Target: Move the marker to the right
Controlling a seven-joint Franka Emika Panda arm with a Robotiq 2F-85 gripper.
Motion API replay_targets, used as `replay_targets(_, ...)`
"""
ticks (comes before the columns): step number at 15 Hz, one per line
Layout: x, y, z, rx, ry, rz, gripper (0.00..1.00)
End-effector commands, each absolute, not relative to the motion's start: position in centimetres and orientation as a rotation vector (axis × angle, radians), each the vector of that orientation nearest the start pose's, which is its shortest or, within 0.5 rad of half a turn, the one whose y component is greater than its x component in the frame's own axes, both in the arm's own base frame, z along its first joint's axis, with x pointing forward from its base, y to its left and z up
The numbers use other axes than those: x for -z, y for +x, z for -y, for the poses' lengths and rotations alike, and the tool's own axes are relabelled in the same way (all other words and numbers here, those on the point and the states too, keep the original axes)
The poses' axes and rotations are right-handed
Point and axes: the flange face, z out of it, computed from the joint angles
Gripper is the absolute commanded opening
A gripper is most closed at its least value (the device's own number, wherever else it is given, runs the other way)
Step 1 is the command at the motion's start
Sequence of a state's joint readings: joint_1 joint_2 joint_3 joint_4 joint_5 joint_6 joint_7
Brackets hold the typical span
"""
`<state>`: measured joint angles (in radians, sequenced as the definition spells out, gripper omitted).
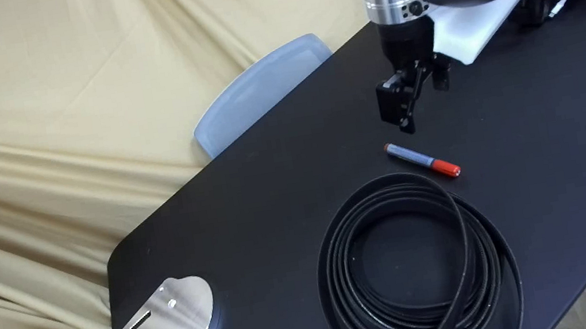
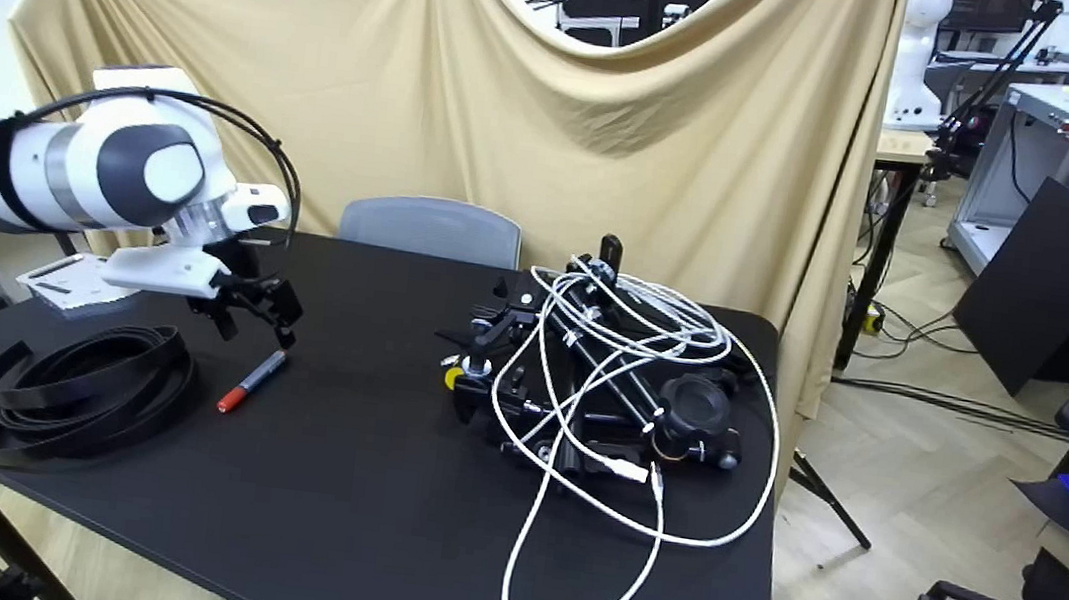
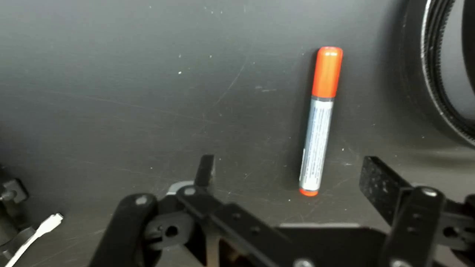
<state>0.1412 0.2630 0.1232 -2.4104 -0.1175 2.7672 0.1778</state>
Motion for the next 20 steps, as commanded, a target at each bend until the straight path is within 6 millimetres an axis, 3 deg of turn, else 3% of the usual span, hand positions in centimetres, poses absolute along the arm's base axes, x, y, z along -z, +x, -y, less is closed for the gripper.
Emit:
replay_targets(1, -18.4, 51.4, -15.7, 0.154, -3.114, 0.268, 1.0)
replay_targets(5, -15.9, 51.9, -18.5, 0.108, -3.097, 0.312, 1.0)
replay_targets(9, -14.6, 51.8, -19.5, 0.073, -3.094, 0.288, 1.0)
replay_targets(10, -14.4, 51.7, -19.6, 0.065, -3.095, 0.282, 0.75)
replay_targets(11, -14.2, 51.7, -19.5, 0.056, -3.097, 0.278, 0.74)
replay_targets(20, -13.8, 52.0, -18.8, 0.033, -3.097, 0.234, 0.12)
